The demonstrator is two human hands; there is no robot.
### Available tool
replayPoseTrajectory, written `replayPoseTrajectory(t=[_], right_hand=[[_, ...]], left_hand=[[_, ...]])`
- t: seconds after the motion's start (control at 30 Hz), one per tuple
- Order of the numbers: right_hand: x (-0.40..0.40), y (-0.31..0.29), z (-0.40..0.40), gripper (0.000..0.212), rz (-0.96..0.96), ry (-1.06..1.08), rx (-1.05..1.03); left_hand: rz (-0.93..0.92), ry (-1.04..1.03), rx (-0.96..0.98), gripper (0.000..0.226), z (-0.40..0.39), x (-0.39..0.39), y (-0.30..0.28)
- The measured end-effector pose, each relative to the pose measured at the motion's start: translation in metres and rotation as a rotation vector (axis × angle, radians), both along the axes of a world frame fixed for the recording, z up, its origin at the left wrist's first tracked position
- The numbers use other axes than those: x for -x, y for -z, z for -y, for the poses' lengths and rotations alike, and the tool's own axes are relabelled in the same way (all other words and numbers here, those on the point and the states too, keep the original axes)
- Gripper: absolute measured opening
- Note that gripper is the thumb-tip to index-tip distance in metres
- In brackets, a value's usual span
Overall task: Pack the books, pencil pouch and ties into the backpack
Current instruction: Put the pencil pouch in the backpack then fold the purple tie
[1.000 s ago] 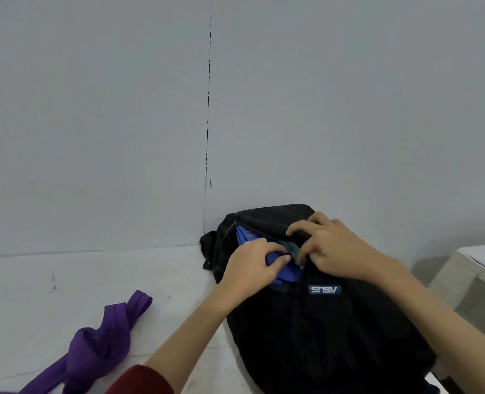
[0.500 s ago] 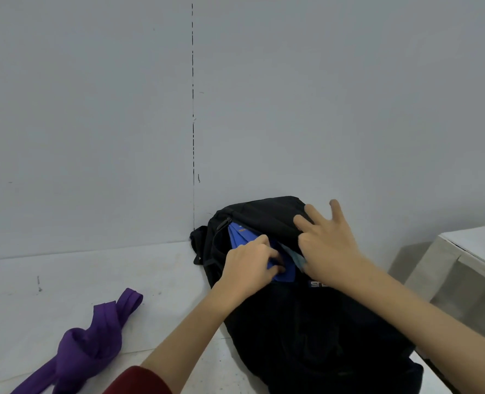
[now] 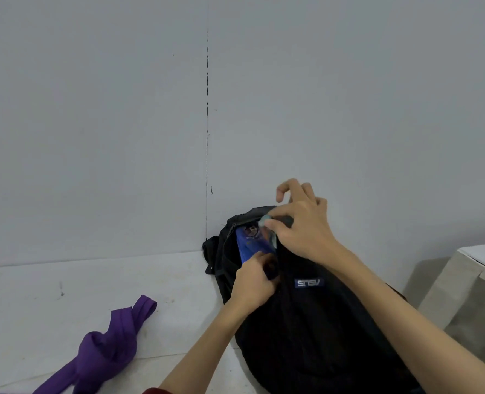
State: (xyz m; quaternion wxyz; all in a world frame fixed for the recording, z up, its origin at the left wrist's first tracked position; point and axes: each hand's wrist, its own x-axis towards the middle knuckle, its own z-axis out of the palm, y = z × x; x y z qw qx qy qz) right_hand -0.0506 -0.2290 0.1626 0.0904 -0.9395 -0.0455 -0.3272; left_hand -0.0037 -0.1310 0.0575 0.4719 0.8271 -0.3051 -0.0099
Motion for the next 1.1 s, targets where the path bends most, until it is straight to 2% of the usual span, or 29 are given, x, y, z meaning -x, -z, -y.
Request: replayPoseTrajectory(t=[0.07,0.13,0.2,0.3,0.37,0.43,0.53,0.6,0.7,0.77,0.83,0.93,1.1], right_hand=[[-0.003,-0.01,-0.02,0.015,-0.091,-0.17,0.088],[0.0,-0.008,-0.025,0.019,-0.204,-0.23,0.194],[0.008,-0.001,-0.015,0.023,-0.29,-0.224,0.214],[0.016,0.012,0.005,0.029,-0.479,-0.269,0.128],[0.019,0.016,0.011,0.035,-0.56,-0.322,0.037],[0.021,0.017,0.011,0.036,-0.651,-0.347,0.042],[0.017,0.016,0.006,0.024,-0.772,-0.348,0.048],[0.005,0.012,0.004,0.014,-0.655,-0.267,0.1],[-0.016,0.007,0.0,0.025,-0.443,-0.016,0.373],[-0.029,0.009,-0.004,0.028,-0.395,0.099,0.561],[-0.039,0.014,-0.007,0.025,-0.405,0.181,0.657],[-0.054,0.02,-0.004,0.027,-0.397,0.267,0.664],[-0.069,0.024,0.005,0.03,-0.413,0.32,0.488]], left_hand=[[-0.313,-0.002,0.235,0.03,-0.012,-0.003,-0.003],[-0.562,-0.021,0.355,0.035,-0.026,-0.006,-0.001],[-0.704,-0.038,0.46,0.03,-0.036,-0.009,0.001],[-0.77,-0.099,0.619,0.021,-0.045,-0.021,-0.002],[-0.778,-0.12,0.576,0.024,-0.047,-0.028,-0.005],[-0.784,-0.098,0.531,0.031,-0.044,-0.033,-0.008],[-0.782,-0.024,0.47,0.031,-0.04,-0.036,-0.013],[-0.762,0.048,0.421,0.023,-0.041,-0.038,-0.015],[-0.75,0.107,0.379,0.014,-0.042,-0.041,-0.016],[-0.764,0.065,0.356,0.014,-0.038,-0.047,-0.019],[-0.727,0.012,0.284,0.023,-0.031,-0.053,-0.025],[-0.555,-0.015,0.141,0.033,-0.02,-0.062,-0.031],[-0.303,-0.093,0.078,0.036,-0.006,-0.064,-0.023]])
